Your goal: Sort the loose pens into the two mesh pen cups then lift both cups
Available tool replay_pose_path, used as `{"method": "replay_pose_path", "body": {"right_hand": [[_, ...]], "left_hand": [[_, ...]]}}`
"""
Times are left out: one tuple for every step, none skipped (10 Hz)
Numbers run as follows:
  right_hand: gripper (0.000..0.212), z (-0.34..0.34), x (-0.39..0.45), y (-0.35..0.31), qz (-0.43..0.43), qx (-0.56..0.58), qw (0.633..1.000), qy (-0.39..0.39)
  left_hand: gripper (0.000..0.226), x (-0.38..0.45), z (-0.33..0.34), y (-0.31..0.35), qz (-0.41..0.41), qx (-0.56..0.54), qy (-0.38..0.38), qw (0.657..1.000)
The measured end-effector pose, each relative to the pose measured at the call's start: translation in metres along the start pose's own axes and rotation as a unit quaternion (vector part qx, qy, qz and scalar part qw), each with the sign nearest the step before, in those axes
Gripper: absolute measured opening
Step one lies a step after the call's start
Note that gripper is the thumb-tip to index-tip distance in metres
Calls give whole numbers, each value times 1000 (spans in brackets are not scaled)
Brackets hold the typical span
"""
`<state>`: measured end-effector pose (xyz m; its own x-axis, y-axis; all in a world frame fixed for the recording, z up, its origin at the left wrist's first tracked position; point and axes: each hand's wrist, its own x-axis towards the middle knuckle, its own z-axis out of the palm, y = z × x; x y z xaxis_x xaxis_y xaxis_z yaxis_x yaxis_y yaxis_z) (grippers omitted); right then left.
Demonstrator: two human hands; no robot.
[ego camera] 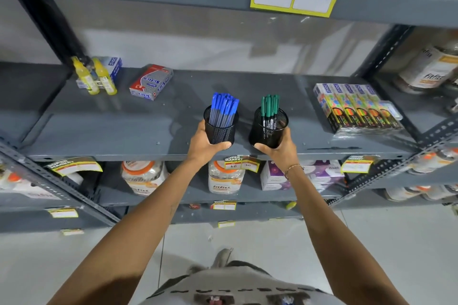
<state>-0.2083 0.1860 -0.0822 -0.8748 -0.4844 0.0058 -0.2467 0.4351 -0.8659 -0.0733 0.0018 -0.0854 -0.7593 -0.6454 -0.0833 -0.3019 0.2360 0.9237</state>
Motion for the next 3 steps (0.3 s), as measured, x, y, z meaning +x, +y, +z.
{"method": "replay_pose_path", "body": {"right_hand": [[101, -4, -8, -5, 3, 16, 1000, -17], [99, -4, -24, -4, -8, 0, 1000, 24], [74, -4, -46, -5, -75, -119, 986, 93]], "left_hand": [[85, -7, -4, 5, -4, 25, -10, 1000], [108, -16, -9, 5, 0, 42, -12, 999], [109, -37, -12, 8, 59, 96, 10, 994]]}}
